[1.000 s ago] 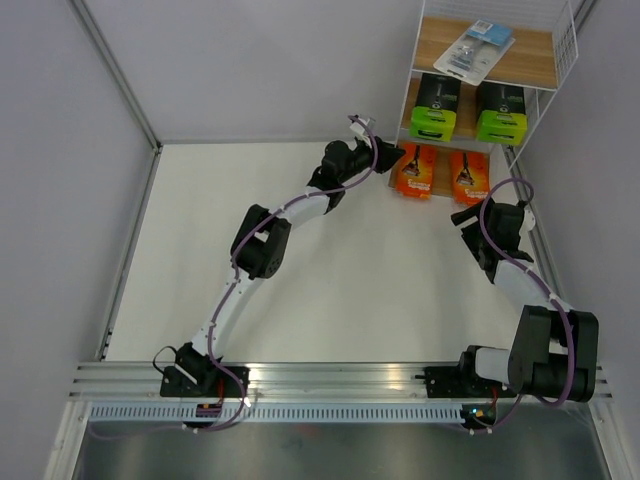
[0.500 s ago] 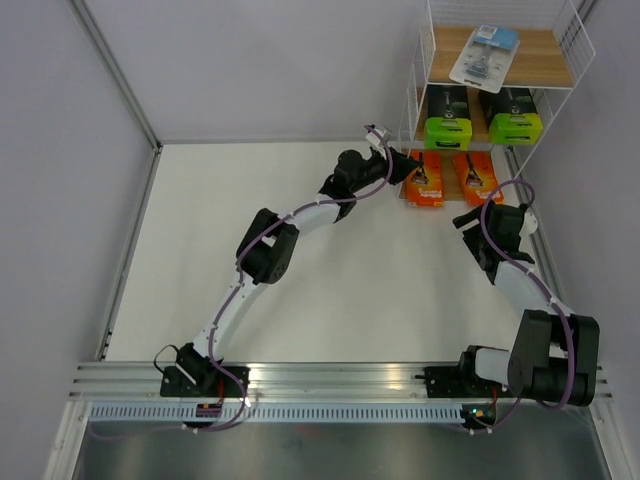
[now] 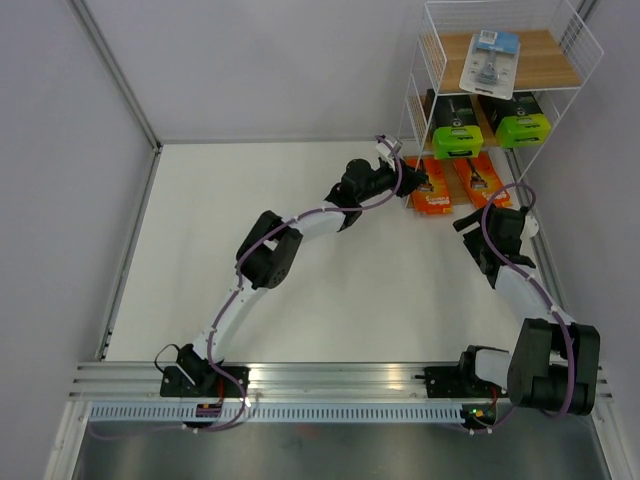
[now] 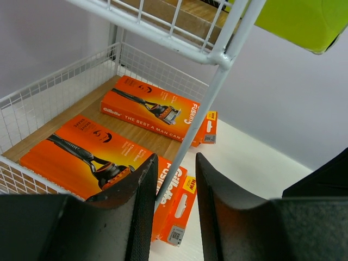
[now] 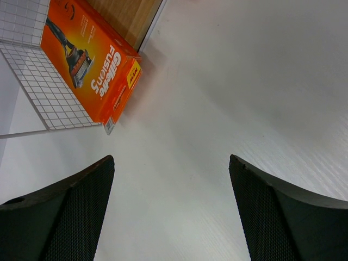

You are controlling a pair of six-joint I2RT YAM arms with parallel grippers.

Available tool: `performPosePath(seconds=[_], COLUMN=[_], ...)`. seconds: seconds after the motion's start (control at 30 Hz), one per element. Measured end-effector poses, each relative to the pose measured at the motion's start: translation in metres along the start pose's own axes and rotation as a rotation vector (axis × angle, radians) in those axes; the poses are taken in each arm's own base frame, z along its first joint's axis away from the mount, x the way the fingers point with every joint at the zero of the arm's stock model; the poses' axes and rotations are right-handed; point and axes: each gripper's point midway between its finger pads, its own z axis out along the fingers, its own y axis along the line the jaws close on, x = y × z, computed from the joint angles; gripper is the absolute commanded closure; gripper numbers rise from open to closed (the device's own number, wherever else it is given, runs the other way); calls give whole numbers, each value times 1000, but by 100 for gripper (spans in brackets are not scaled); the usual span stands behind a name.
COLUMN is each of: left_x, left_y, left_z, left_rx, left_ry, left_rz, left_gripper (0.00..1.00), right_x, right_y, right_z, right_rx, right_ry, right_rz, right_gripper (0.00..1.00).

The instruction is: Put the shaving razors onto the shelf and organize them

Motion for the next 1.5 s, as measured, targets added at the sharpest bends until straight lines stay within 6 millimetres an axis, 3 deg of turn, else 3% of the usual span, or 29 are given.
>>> performPosePath(seconds=[0.33, 0.6, 1.03, 1.1, 1.17, 1.27, 1.37, 1.5], left_x=[-4, -23, -28, -28, -26, -10, 4, 2], left_y=[21, 21, 38, 38, 41, 49, 56, 55], left_z=[-1, 9, 13, 13, 11, -4, -20, -39], left_rx=[-87, -112, -155, -154, -155, -179, -205, -225], left_ry=[39, 31, -4, -7, -17, 3, 33, 53], left_rz=[-28, -28, -48, -55, -62, -96, -120, -132], left_gripper=[59, 58, 55, 50, 29, 18, 15, 14], right_x=[12, 14, 22, 24, 25, 27, 29, 30], right_y=[-13, -16, -18, -18, -17, -16, -14, -12], right_z=[0, 4, 17, 19, 20, 21, 20, 19], right_rx=[24, 34, 34, 33, 30, 20, 11, -2], right_ry=[22, 31, 61, 67, 71, 86, 93, 103], right_rz=[0, 0, 17, 18, 18, 19, 19, 16], right_gripper=[8, 8, 8, 8, 8, 7, 7, 7])
